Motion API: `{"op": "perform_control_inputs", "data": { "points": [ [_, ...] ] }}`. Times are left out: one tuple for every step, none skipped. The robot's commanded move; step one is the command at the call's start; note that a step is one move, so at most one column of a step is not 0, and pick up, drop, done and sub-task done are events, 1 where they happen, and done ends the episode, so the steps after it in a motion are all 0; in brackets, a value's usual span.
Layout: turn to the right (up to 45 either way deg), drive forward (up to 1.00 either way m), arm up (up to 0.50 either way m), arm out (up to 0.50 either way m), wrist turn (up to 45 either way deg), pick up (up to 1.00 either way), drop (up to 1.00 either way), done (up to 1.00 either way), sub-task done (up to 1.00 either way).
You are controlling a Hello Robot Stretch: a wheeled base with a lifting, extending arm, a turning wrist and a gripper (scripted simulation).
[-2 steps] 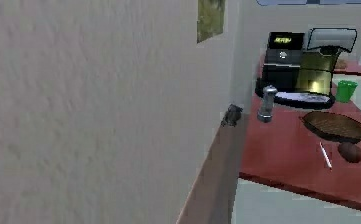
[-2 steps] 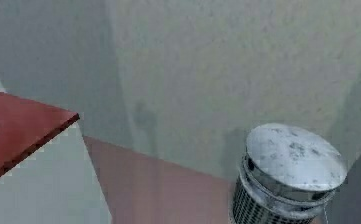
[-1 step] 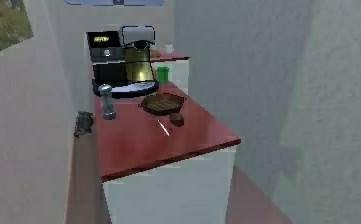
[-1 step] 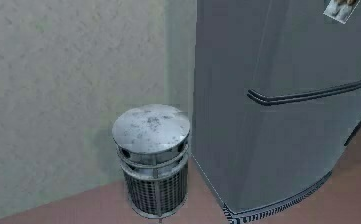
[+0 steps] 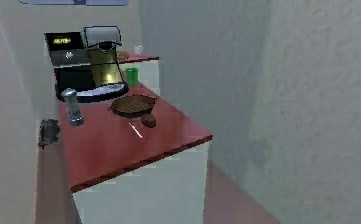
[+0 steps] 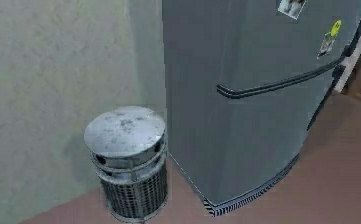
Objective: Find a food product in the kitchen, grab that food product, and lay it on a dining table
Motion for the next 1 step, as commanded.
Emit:
{"op": "perform_control_inputs", "data": {
  "points": [
    [0.0, 0.35, 0.0, 0.0, 0.0, 0.0, 0.0, 0.0, 0.0]
  ]
}}
